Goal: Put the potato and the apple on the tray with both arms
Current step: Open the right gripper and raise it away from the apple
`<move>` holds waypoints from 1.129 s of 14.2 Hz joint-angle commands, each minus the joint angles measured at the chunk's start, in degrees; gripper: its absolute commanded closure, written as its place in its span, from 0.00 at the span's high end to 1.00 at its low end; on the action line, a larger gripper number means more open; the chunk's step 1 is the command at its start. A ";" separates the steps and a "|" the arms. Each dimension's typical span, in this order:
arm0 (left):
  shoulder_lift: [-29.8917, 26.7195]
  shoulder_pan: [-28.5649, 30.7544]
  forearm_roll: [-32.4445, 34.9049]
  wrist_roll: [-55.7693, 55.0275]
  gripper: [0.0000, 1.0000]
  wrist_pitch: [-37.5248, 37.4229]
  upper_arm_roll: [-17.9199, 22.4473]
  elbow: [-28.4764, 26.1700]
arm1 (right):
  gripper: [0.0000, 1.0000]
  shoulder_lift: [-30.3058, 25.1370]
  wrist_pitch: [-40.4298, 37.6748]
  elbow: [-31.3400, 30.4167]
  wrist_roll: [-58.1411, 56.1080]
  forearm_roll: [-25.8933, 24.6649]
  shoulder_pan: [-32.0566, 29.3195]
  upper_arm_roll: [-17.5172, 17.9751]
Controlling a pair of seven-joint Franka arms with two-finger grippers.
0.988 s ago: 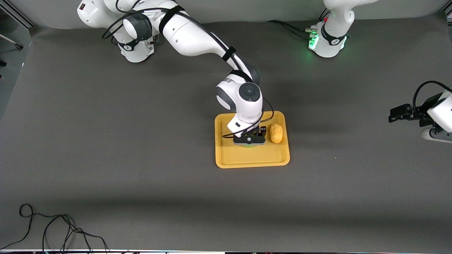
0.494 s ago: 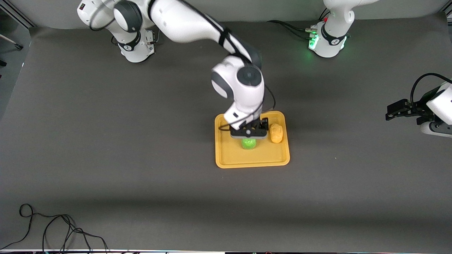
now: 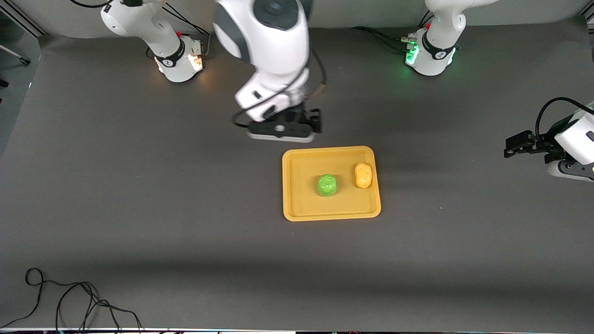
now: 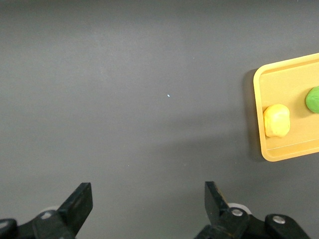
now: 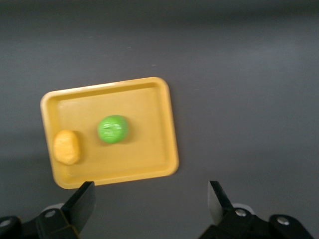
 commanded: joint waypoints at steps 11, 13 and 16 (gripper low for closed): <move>-1.83 -0.49 1.46 -0.40 1.00 -1.27 0.38 -2.59 | 1.00 -21.86 -8.64 -20.37 -33.03 -5.14 -41.85 16.21; -1.74 -0.66 1.46 -0.48 1.00 -1.54 0.38 -2.77 | 1.00 -27.48 -4.61 -28.79 -36.36 -5.24 -46.61 17.55; -1.57 -0.49 1.46 -0.74 1.00 -0.23 0.47 -2.68 | 1.00 -34.78 -0.30 -39.09 -38.49 -5.24 -51.44 18.07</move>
